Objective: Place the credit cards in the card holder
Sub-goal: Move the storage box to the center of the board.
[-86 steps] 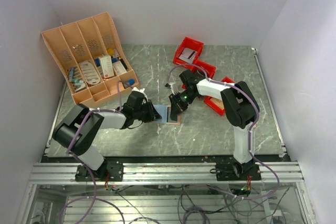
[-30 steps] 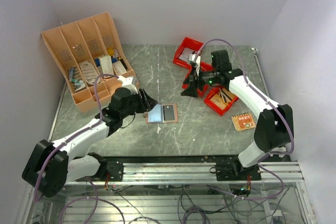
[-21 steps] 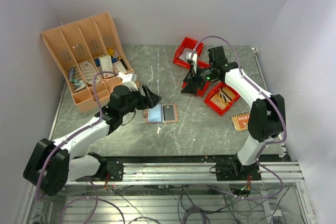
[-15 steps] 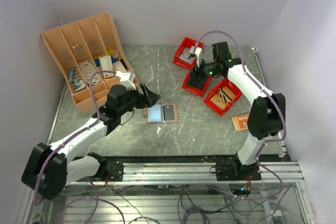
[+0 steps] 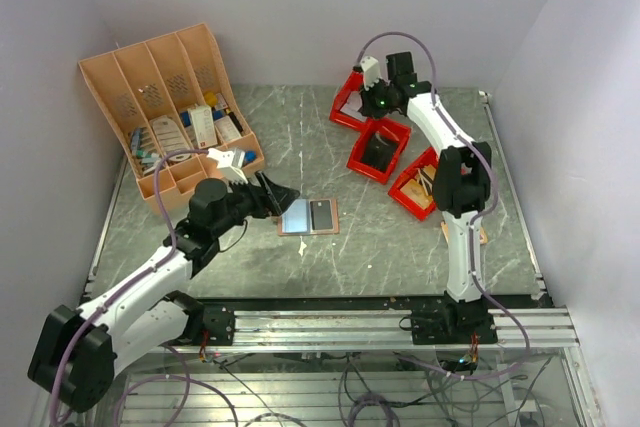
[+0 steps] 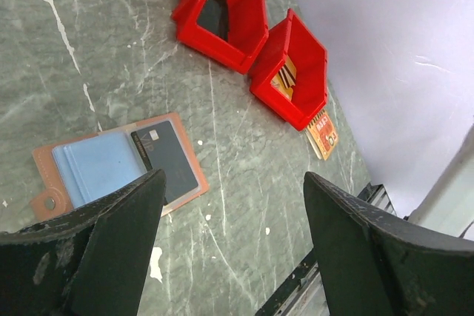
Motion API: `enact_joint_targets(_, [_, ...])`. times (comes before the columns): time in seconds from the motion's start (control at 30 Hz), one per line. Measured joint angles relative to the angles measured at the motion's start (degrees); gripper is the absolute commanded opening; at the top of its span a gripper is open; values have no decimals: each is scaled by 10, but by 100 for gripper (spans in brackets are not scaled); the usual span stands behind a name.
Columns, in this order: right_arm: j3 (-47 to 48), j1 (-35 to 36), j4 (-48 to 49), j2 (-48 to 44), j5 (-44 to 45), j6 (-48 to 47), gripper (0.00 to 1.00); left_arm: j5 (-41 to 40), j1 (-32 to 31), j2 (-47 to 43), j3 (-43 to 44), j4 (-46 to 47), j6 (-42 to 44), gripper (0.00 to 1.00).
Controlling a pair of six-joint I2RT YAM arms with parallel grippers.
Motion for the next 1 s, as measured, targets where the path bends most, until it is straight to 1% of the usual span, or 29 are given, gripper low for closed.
enact_joint_targets(0.1, [21, 6, 19, 38, 43, 7, 0, -3, 0, -21, -7, -6, -2, 86])
enact_joint_targets(0.23, [76, 15, 48, 93, 87, 13, 0, -10, 0, -33, -8, -23, -1, 86])
enact_joint_targets(0.4, [126, 24, 68, 134, 110, 10, 0, -22, 0, -35, -8, -47, 3, 86])
enact_joint_targets(0.57, [132, 28, 78, 156, 114, -15, 0, -27, 0, -34, -8, -62, 9, 86])
enact_joint_targets(0.77, [131, 28, 69, 160, 110, -56, 0, -28, 0, -28, -8, -70, 16, 86])
enact_joint_targets(1.0, [118, 34, 34, 160, 63, -113, 0, -34, 0, -30, -8, -75, 18, 86])
